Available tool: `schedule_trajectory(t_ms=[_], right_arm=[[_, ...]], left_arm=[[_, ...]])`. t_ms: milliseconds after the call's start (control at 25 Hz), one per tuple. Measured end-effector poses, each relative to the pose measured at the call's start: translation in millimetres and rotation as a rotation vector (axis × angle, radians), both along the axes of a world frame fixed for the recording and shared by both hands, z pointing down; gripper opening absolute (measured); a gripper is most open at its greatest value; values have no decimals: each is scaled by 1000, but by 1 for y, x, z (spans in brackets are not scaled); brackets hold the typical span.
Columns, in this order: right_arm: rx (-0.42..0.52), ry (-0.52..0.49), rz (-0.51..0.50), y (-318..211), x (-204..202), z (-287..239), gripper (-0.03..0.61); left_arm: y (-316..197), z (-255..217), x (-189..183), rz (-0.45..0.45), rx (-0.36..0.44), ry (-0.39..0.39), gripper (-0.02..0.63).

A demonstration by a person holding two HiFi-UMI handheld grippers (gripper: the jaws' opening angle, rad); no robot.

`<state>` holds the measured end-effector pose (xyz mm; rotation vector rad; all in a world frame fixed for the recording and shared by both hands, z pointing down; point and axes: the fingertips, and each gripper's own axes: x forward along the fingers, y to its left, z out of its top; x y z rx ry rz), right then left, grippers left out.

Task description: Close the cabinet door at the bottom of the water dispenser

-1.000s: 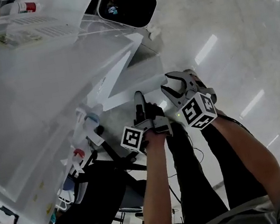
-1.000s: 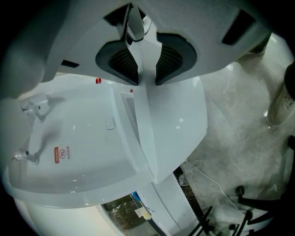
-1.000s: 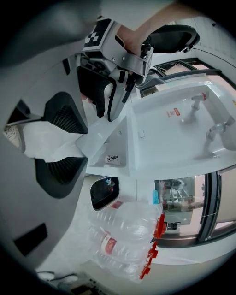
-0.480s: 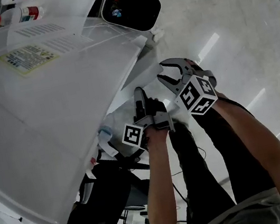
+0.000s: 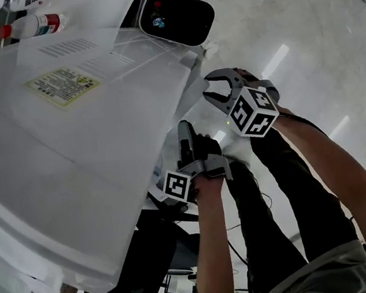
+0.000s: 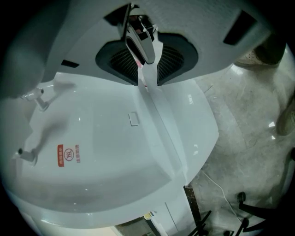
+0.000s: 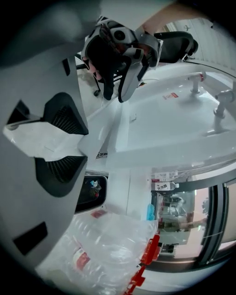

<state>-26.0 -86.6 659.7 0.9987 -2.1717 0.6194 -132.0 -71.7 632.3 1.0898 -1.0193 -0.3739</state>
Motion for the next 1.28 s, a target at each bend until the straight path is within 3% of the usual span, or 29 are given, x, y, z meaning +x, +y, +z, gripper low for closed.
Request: schedule_trajectory(t_ms=[600, 1280], right_arm=[[-8, -11, -107, -19, -2, 0, 149], [37, -10, 8, -40, 0, -2, 127]], left_arm=[[-4, -3, 11, 0, -1, 12, 126], [9, -5, 5, 22, 1, 1, 124]])
